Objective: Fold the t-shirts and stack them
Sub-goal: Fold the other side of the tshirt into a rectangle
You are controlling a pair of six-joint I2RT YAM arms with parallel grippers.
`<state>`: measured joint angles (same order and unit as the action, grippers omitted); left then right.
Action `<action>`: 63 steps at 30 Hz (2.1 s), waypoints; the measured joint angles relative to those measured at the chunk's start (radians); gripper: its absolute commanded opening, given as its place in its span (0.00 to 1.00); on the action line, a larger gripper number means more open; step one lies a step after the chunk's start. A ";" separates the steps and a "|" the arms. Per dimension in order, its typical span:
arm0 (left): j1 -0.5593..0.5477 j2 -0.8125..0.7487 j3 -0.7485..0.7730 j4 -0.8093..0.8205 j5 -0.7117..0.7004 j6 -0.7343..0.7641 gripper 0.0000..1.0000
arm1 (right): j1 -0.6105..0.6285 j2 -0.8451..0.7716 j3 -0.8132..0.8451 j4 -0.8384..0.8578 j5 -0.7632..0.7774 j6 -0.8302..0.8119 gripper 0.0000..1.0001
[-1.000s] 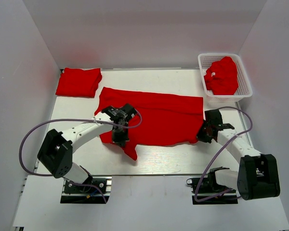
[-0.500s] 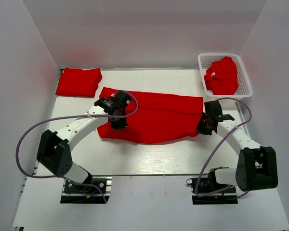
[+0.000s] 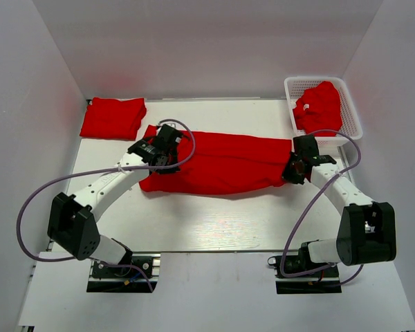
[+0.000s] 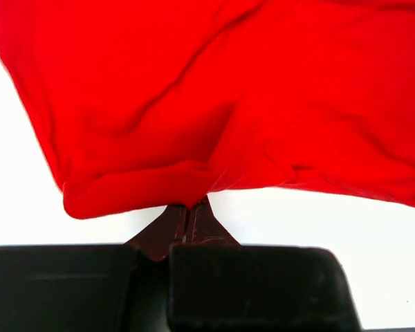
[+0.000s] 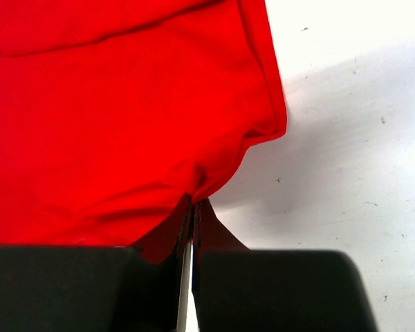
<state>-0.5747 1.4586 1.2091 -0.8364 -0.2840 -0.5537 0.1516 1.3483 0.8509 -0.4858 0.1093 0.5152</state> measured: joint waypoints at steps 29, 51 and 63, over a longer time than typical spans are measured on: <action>0.087 0.046 -0.049 0.419 -0.054 0.220 0.00 | -0.001 0.134 0.144 -0.006 0.041 -0.023 0.00; 0.148 0.219 -0.051 0.658 0.048 0.376 0.00 | -0.001 0.172 0.156 -0.005 0.077 0.006 0.00; 0.189 0.318 0.002 0.737 0.102 0.423 0.00 | -0.001 0.227 0.176 -0.003 0.104 0.036 0.00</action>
<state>-0.3855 1.7767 1.2110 -0.0994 -0.1822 -0.1307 0.1509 1.5753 1.0267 -0.4889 0.2134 0.5514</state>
